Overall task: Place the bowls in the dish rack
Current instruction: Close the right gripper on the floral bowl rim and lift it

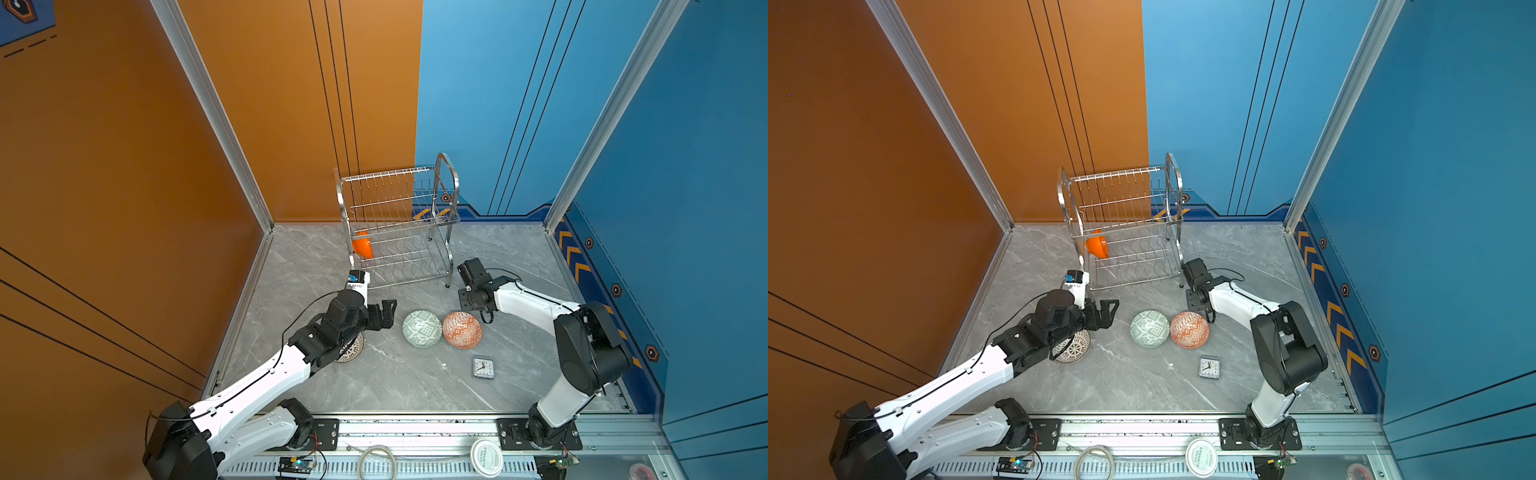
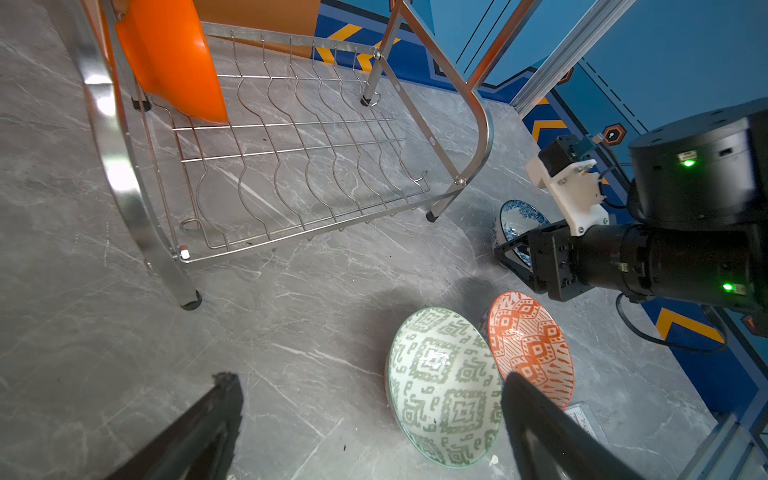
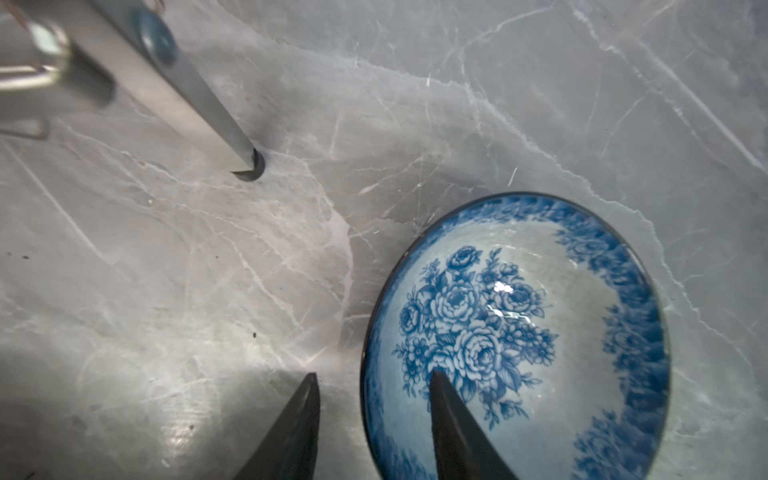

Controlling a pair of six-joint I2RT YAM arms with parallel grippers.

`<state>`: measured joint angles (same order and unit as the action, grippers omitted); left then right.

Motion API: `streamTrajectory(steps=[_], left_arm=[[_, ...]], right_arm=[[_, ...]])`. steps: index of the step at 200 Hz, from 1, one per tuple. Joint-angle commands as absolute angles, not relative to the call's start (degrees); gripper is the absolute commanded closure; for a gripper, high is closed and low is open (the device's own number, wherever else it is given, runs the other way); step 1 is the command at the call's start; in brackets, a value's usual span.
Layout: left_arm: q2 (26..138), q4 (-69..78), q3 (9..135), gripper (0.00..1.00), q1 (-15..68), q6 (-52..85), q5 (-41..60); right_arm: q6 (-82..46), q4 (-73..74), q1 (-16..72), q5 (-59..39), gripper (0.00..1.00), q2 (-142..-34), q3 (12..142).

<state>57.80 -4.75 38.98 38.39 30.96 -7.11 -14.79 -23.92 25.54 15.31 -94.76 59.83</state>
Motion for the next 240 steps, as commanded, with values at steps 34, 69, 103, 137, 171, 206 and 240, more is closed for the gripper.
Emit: streamTrajectory(steps=[34,69,103,137,171,206,240], left_arm=[[55.7,-6.6,38.2,0.02,36.6,30.6,-6.5],[55.1,-6.8,37.7,0.02,36.2,30.8,-6.4],[55.3,-6.6,37.5,0.02,35.9,31.2,-5.7],[55.7,-5.3,37.3,0.02,35.6,31.5,-3.8],[56.3,-4.7,37.3,0.02,35.5,31.2,-1.7],[57.1,-3.1,37.4,0.02,35.3,30.4,2.1],[57.7,-2.2,37.8,0.02,35.3,29.7,3.6]], right_arm=[[-13.7,-27.2,26.6,18.8,0.58,-95.3,60.7],[-13.1,-27.6,26.7,19.3,0.65,-97.0,61.1],[-12.6,-28.0,26.7,19.7,0.70,-98.6,61.6],[-12.1,-28.5,26.7,20.3,0.80,-99.3,62.2],[-12.1,-28.5,26.8,20.0,0.91,-98.7,62.7],[-12.2,-28.3,26.8,19.1,1.00,-97.4,63.8],[-12.6,-28.6,26.7,17.0,1.00,-95.2,65.5]])
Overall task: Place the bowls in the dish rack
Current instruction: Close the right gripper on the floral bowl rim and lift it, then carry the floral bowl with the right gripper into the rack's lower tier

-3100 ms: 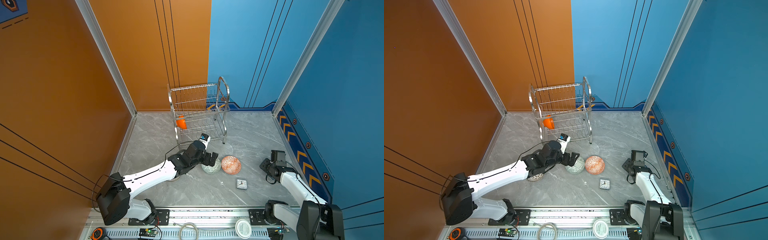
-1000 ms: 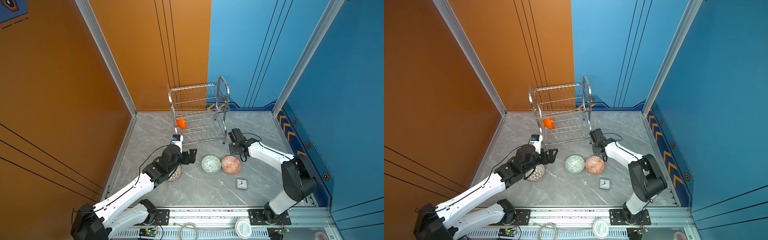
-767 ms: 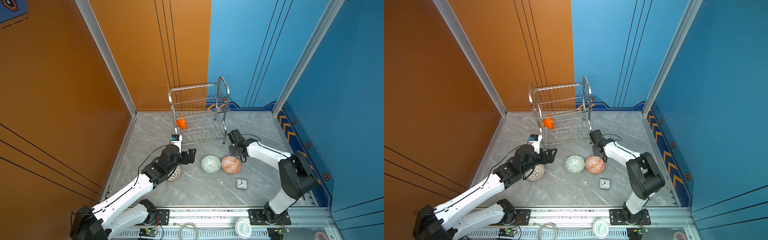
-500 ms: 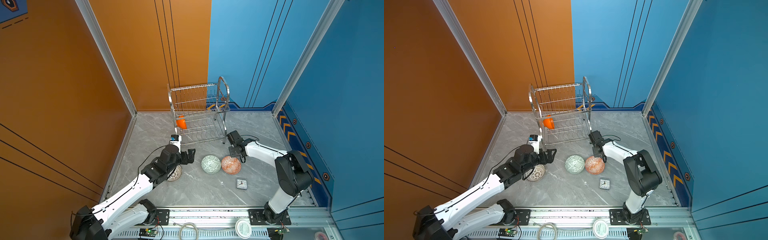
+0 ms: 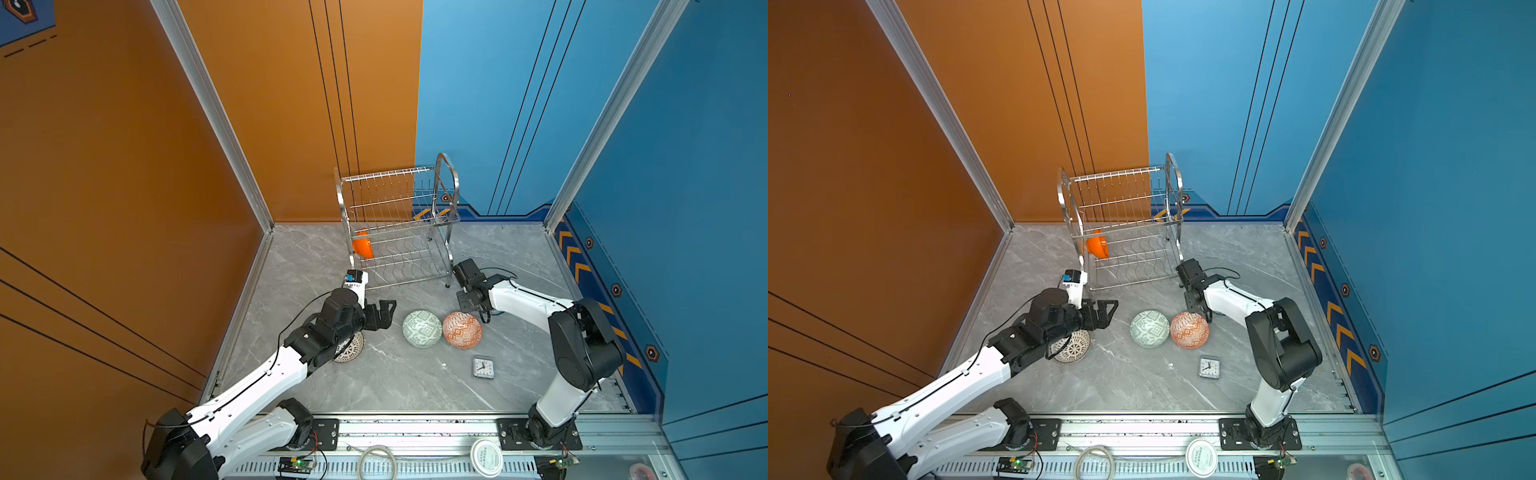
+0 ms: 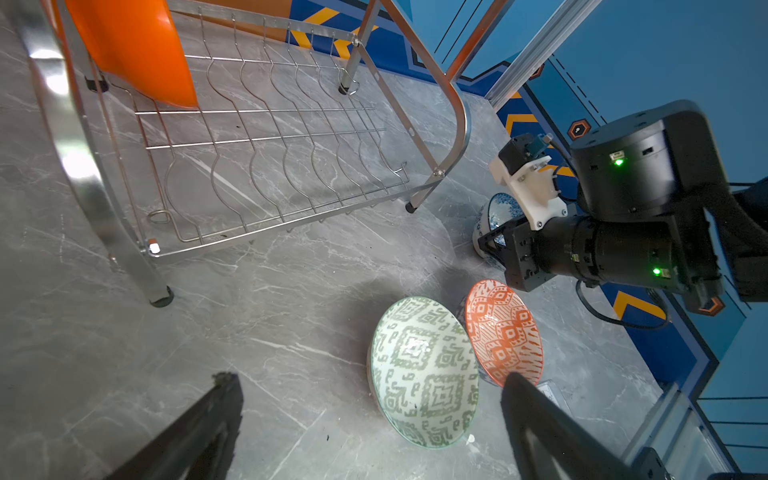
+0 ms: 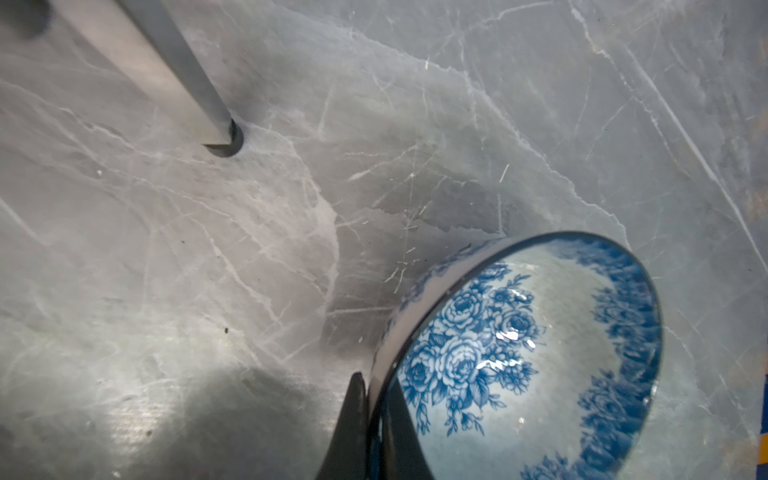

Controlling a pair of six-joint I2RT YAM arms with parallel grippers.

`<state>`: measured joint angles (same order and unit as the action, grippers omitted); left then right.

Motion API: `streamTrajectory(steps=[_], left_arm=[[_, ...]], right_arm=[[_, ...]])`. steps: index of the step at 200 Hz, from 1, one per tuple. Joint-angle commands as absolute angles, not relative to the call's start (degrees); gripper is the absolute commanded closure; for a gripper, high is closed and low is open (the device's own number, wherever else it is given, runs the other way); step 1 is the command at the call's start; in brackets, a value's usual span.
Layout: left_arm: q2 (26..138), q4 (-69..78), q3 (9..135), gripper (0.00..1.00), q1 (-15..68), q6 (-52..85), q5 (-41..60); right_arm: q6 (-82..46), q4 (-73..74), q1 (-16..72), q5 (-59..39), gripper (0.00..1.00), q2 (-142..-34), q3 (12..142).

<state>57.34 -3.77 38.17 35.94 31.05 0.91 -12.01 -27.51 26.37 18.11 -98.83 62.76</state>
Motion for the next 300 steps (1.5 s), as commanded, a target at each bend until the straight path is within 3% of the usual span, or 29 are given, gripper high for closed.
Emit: streamTrajectory(steps=[1,49,122,199,300], left_arm=[[57.8,-2.2,37.8,0.02,35.3,29.6,3.6],[56.9,-2.7,37.9,0.02,34.9,29.1,3.1],[54.3,-3.9,37.2,0.02,32.6,29.8,3.1],[51.1,-4.4,35.2,0.02,30.3,32.1,3.9],[46.4,-8.3,33.9,0.02,27.4,32.0,4.2]], right_arm=[[-12.6,-28.7,26.7,16.9,1.00,-95.1,65.6],[-14.0,-28.5,26.8,11.2,1.00,-88.5,67.4],[-16.6,-16.5,27.6,-10.3,1.00,-79.5,64.3],[-20.6,-1.4,31.5,-25.4,1.00,-84.8,64.3],[-33.8,27.6,31.1,-35.9,1.00,-96.4,62.9]])
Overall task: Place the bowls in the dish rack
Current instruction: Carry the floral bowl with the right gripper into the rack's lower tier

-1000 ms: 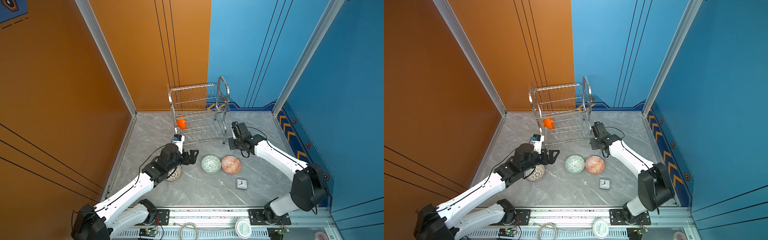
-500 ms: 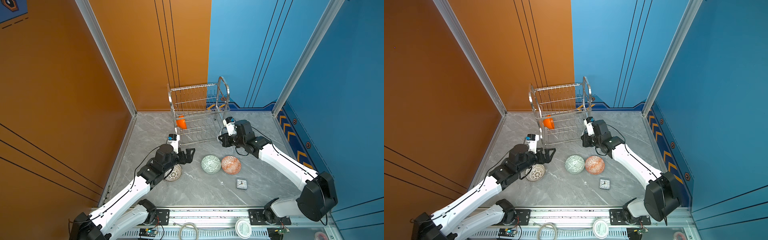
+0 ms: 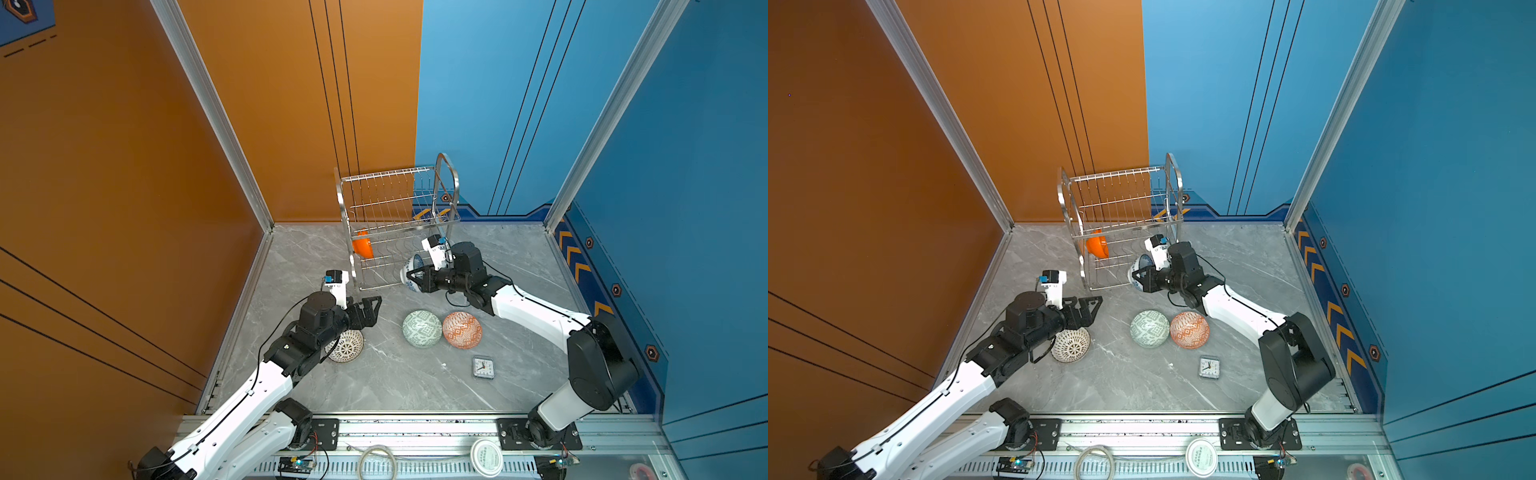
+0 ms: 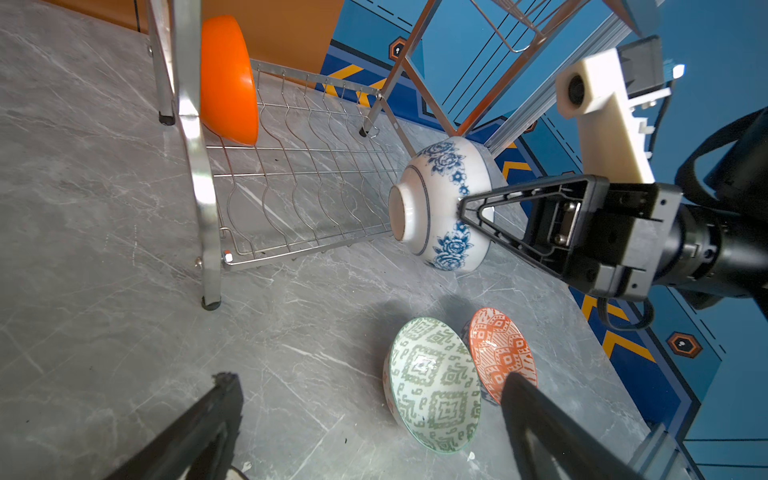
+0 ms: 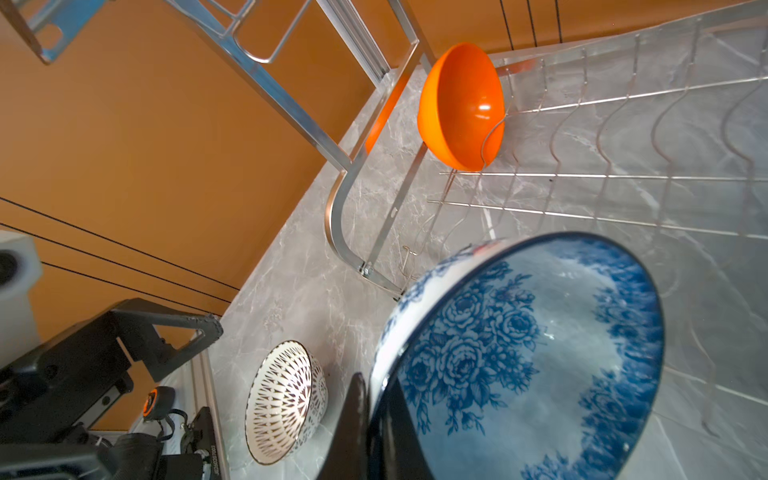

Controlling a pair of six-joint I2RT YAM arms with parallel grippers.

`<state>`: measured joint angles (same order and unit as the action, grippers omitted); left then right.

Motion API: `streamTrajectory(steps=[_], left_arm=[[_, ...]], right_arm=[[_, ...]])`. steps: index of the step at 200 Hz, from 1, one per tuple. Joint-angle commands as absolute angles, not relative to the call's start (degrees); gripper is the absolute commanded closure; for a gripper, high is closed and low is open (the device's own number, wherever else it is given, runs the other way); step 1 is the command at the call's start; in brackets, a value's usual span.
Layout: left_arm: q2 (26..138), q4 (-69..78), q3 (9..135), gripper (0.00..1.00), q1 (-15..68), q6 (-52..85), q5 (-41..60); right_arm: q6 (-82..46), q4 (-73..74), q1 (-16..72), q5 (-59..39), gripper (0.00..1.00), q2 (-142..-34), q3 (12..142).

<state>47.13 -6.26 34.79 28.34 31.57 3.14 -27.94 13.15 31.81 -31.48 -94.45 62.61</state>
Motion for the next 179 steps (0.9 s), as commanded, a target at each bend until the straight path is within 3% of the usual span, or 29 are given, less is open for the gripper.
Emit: streamTrajectory(steps=[1,112,179], left_arm=[[46.4,-8.3,33.9,0.02,27.3,32.0,4.2],[45.5,-9.4,33.5,0.02,24.8,31.5,5.2],[45.6,-9.6,33.6,0.02,24.2,31.4,5.3]], right_arm=[[-34.1,27.9,31.1,-36.0,1.00,-96.5,62.9],[-54.0,55.4,28.7,-40.4,1.00,-110.0,66.0],[-57.5,55.0,28.8,-40.3,1.00,-114.6,71.1]])
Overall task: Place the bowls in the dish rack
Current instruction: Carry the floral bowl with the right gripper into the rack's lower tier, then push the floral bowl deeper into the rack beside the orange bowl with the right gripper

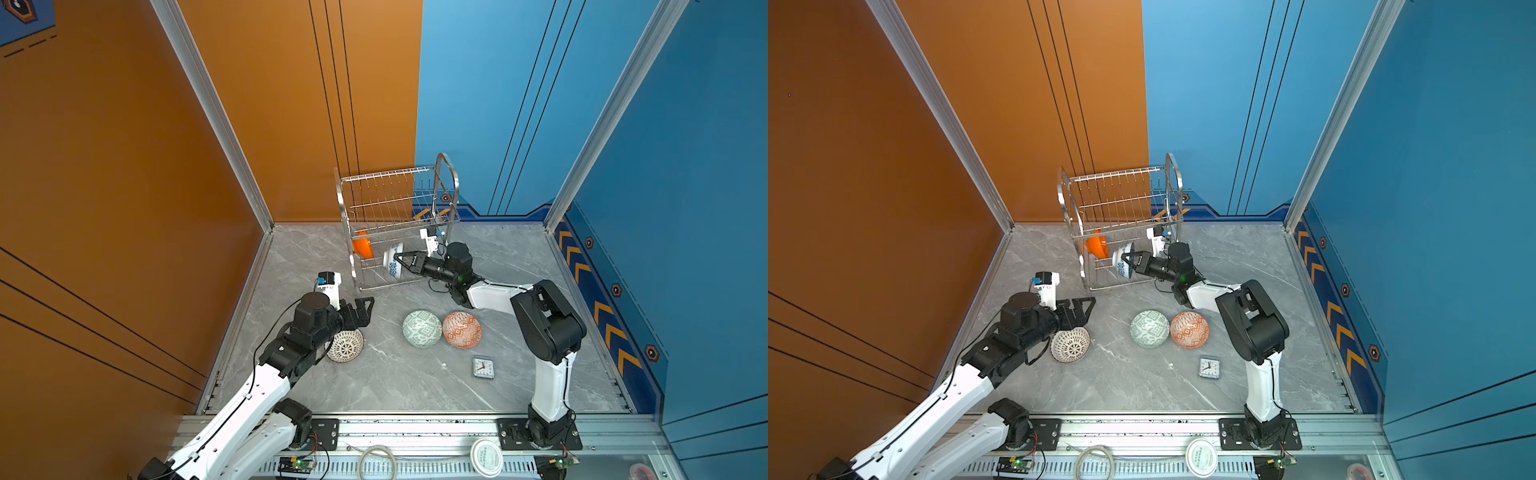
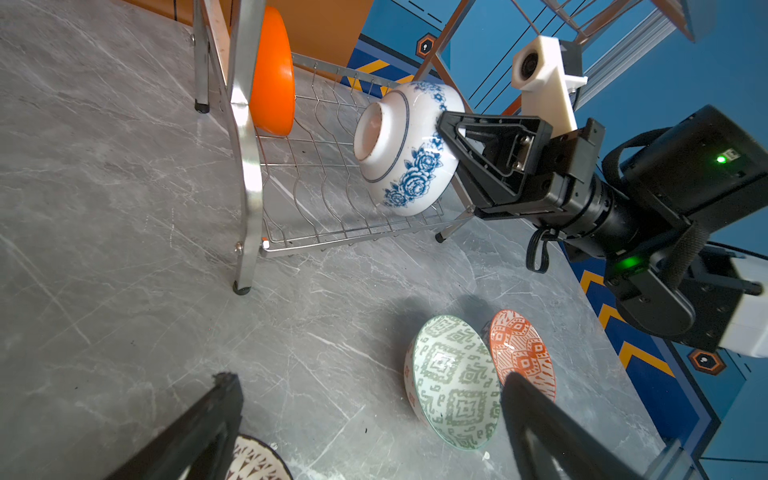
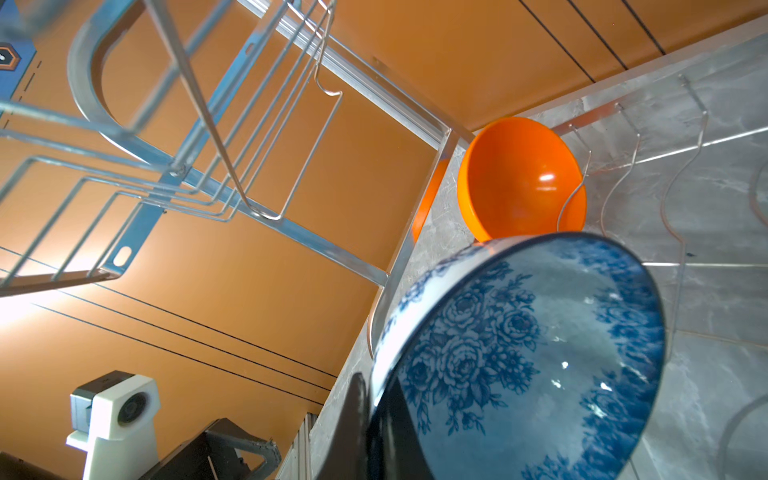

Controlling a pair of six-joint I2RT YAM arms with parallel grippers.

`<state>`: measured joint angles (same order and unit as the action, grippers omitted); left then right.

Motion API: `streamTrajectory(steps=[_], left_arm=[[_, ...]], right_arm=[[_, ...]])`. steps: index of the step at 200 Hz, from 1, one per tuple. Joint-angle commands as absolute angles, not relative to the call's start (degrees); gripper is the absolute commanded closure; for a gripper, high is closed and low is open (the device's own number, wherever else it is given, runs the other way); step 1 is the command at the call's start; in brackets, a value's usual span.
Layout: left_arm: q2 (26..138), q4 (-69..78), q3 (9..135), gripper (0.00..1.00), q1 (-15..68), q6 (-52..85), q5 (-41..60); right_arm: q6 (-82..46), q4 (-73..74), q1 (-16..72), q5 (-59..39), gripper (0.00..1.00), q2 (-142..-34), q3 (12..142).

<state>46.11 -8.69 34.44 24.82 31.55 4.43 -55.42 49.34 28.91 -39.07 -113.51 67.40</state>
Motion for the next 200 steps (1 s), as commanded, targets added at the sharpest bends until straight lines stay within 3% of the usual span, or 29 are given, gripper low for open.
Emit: streamTrajectory(steps=[1,200], left_arm=[[45.6,-9.6,33.6,0.02,24.2,31.4,5.3],[52.1,-7.3,35.7,0.02,21.7,33.2,4.4]], right_arm=[[-57.5,55.0,28.8,-40.3,1.00,-114.7,71.1],[-62.4,53.9,28.6,-39.6,1.00,-127.1,85.0]])
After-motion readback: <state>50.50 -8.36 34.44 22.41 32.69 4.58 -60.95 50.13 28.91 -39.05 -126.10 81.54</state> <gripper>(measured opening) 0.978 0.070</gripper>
